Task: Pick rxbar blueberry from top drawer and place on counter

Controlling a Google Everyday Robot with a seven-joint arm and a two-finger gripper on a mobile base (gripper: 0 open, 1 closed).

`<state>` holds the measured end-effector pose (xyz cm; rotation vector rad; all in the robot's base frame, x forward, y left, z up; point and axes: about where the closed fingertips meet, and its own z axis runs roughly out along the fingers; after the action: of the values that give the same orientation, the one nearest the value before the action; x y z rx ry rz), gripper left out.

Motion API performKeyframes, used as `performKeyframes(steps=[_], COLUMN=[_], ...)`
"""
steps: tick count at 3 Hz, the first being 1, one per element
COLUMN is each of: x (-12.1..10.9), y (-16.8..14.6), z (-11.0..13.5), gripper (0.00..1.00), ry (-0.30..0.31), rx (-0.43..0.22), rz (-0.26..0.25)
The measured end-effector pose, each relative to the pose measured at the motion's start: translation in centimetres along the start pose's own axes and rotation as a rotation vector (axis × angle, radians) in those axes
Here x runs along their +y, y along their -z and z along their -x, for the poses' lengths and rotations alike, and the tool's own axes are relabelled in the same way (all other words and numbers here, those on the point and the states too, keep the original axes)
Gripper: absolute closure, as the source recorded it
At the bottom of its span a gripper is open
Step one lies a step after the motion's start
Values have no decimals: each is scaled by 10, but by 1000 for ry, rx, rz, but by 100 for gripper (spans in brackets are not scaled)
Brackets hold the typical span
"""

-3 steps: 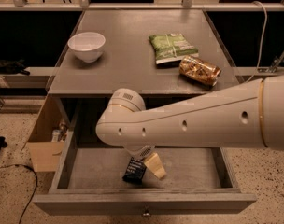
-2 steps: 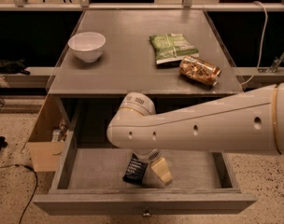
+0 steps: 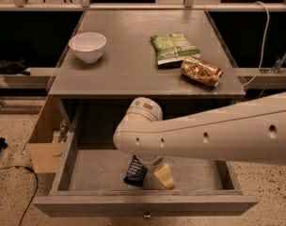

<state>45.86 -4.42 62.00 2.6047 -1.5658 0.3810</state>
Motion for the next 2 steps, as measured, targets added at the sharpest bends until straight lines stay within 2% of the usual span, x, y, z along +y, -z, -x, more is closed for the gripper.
performKeyframes(steps=[1, 2], x=[-23, -44], y=[5, 11], z=[-5, -9], gripper=[0, 0], ry=[-67, -112], rx=[-83, -126], rz=[12, 14])
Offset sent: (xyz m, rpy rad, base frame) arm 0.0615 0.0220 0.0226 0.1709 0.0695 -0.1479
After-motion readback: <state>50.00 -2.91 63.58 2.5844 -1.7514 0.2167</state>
